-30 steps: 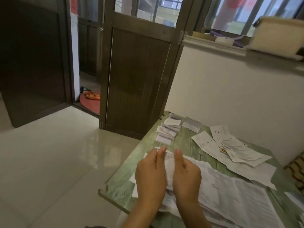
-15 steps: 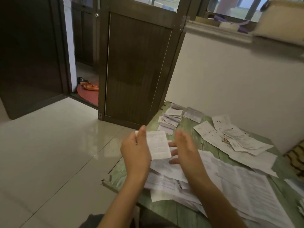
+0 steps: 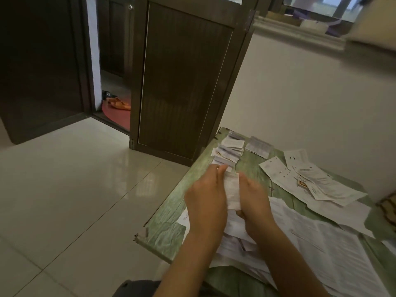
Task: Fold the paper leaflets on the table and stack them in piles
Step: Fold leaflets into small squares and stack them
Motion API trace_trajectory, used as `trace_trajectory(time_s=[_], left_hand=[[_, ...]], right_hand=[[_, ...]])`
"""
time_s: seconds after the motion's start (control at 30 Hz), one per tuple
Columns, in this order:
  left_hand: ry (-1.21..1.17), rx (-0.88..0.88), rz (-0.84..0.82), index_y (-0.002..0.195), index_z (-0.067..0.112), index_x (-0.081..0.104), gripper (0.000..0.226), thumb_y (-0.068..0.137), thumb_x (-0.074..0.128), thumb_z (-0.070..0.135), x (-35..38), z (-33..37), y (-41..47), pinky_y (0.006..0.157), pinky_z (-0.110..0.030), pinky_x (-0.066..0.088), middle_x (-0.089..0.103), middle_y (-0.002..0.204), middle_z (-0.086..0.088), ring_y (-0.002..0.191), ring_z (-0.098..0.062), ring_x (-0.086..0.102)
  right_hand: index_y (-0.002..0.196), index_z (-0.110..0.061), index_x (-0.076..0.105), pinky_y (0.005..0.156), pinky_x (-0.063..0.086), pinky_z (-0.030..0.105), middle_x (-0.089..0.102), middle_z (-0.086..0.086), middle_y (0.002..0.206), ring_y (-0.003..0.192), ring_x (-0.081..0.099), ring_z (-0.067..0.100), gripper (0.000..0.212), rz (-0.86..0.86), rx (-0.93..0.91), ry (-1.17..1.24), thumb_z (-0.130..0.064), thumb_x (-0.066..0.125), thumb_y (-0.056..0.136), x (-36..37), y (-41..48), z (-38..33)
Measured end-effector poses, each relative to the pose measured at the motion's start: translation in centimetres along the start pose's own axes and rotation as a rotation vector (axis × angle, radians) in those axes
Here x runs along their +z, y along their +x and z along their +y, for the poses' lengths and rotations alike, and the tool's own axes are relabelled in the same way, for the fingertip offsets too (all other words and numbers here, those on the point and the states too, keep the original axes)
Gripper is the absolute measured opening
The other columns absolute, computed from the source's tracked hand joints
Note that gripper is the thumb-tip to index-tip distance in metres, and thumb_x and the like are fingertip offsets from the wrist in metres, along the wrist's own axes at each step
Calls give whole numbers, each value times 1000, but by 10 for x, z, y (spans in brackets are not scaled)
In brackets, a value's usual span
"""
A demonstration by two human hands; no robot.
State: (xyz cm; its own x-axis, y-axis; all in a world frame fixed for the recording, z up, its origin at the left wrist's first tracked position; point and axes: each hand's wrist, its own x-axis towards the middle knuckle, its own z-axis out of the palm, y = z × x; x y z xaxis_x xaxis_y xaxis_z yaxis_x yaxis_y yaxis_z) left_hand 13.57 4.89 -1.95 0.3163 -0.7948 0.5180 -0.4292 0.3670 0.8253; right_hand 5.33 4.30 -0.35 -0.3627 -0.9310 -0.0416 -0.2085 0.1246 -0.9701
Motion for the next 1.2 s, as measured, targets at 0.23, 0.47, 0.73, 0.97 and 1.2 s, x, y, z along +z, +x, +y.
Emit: trace_trajectory(time_s=[0.23, 0.47, 0.73, 0.97, 1.2], left_hand=[[-68, -186, -57, 96, 16, 56, 35, 97, 32, 41, 8, -11, 26, 49, -22, 38, 53, 68, 7, 60, -11, 52], [-91, -366, -189, 129, 20, 37, 45, 97, 26, 48, 11, -21, 47, 67, -32, 52, 64, 83, -2, 76, -14, 62], [-40, -396, -238, 129, 21, 38, 29, 100, 36, 24, 7, -17, 56, 67, -34, 51, 62, 83, -2, 74, -14, 59], [22, -368, -292, 123, 17, 46, 26, 98, 37, 18, 15, -18, 50, 73, -39, 52, 66, 96, -5, 84, -19, 62], [82, -314, -353, 111, 18, 53, 20, 99, 36, 19, 19, -16, 42, 71, -38, 53, 65, 95, -2, 80, -19, 61]], right_hand=[[94, 1, 61, 45, 43, 19, 60, 7, 71, 51, 51, 11, 12, -480, 15, -21, -6, 54, 90, -29, 22, -13], [88, 0, 55, 50, 51, 15, 57, 11, 87, 71, 53, 14, 9, -111, 297, 452, 4, 48, 93, -13, 124, -16], [58, -9, 49, 45, 37, 24, 48, 8, 53, 42, 44, 18, 26, 123, 123, -408, -3, 64, 80, 8, 150, 41], [94, -12, 56, 64, 43, 29, 59, 5, 86, 76, 56, 22, 16, 179, -62, -605, -20, 62, 81, 10, 149, 48], [106, -13, 58, 59, 38, 20, 49, -5, 75, 66, 46, 8, 17, 118, -262, -421, -13, 56, 90, -20, 122, 13]])
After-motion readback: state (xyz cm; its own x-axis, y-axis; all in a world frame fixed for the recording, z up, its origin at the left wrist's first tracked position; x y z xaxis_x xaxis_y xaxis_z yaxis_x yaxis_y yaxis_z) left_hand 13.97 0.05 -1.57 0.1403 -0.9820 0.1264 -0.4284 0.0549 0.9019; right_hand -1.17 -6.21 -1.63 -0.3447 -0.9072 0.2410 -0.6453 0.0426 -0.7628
